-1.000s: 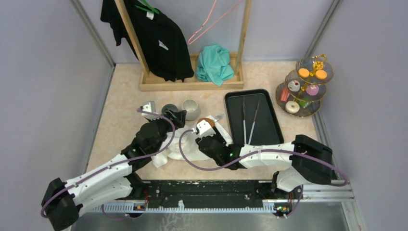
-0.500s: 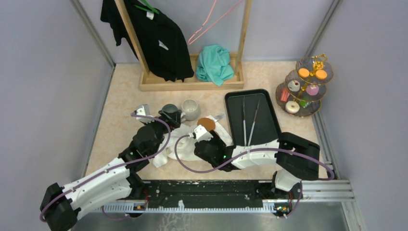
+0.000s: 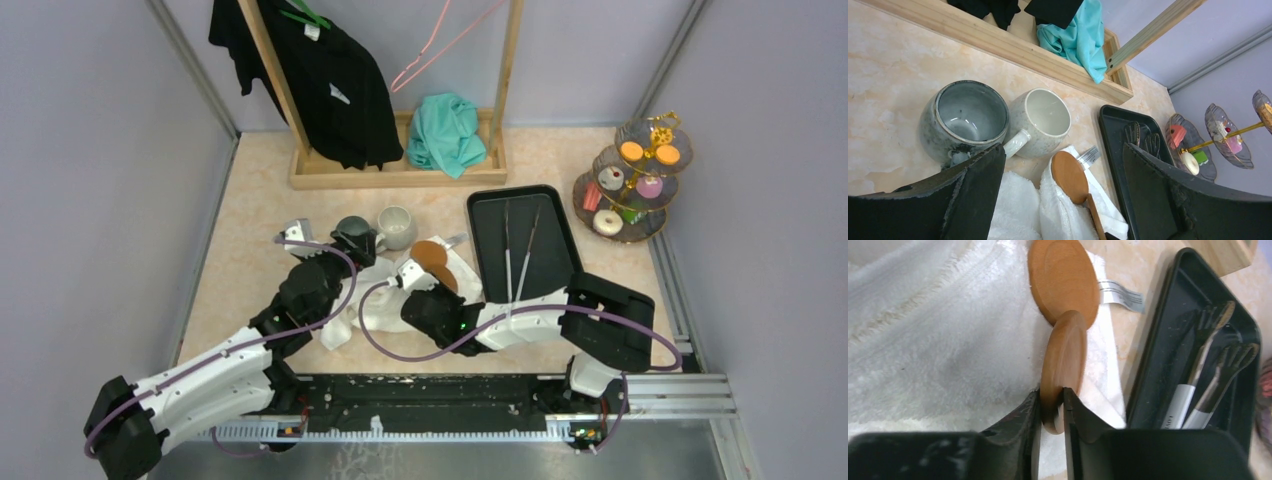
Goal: Serve the afternoon tea
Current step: Pick up the coaster from the center of the board.
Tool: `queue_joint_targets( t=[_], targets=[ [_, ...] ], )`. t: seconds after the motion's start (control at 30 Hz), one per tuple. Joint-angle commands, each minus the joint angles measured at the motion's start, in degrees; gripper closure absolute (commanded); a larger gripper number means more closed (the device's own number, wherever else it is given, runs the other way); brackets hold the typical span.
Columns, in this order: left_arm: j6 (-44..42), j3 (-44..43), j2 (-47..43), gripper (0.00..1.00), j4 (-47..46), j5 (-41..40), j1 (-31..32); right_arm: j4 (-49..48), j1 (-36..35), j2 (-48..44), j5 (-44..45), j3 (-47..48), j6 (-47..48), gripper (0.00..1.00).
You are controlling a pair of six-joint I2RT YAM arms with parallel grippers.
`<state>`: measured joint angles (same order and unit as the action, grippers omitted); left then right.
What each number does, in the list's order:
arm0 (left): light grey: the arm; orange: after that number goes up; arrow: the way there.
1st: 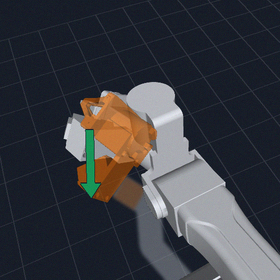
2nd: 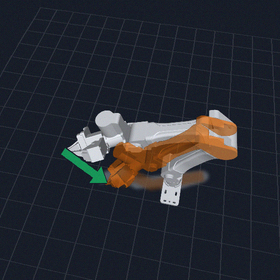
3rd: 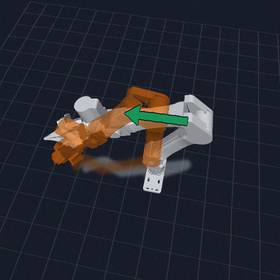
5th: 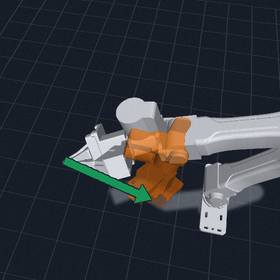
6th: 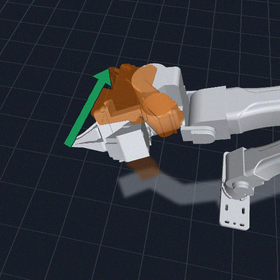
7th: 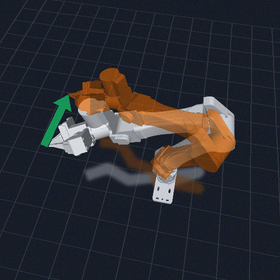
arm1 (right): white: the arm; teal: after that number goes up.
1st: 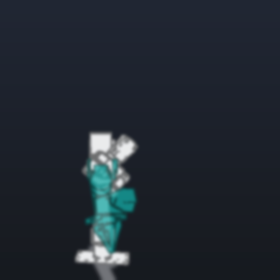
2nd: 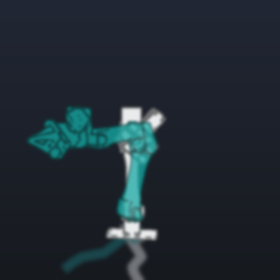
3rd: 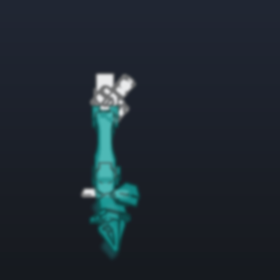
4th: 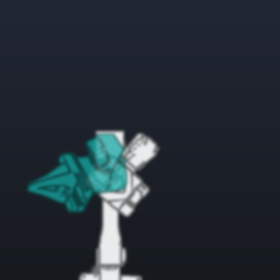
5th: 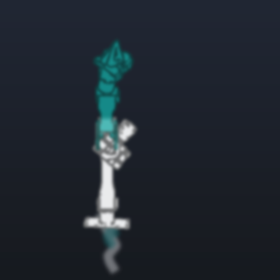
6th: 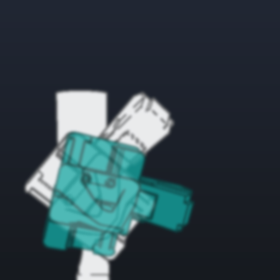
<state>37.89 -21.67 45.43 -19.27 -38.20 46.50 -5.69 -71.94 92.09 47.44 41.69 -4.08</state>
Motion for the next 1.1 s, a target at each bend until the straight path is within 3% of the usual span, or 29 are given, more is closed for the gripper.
queue_joint_targets(
  t=[0.0, 0.07, 0.37, 0.73, 0.93, 1.07],
  targets=[
    [0.17, 0.7, -0.26, 0.08, -1.77, -0.74, -0.28, -0.27, 0.26, -2.58, 2.66, 0.97, -0.72, 0.87],
    [0.18, 0.7, -0.78, 0.08, -1.59, -0.74, -0.29, 1.37, -0.23, -3.65, 3.24, 1.15, -1.51, 0.93],
    [-0.19, 0.34, -3.27, 0.08, 0.38, -1.29, -0.27, 7.56, -2.05, -7.71, 7.23, 2.1, -4.88, 1.0],
    [-3.59, -1.54, -2.76, 0.08, 1.34, -1.08, -0.29, 11.24, -2.14, -16.82, 11.42, 2.18, -5.19, 1.0],
    [-4.92, -3.93, 2.21, 0.09, 1.43, 2.67, -0.29, 17.31, -2.15, -20.18, 15.66, 4.4, -6.8, 1.0],
    [-6.03, -6.19, 6.18, 0.09, 1.17, 6.24, -0.27, 26.47, -1.08, -19.11, 18.29, 8.15, -10.38, 1.0]
  ],
)
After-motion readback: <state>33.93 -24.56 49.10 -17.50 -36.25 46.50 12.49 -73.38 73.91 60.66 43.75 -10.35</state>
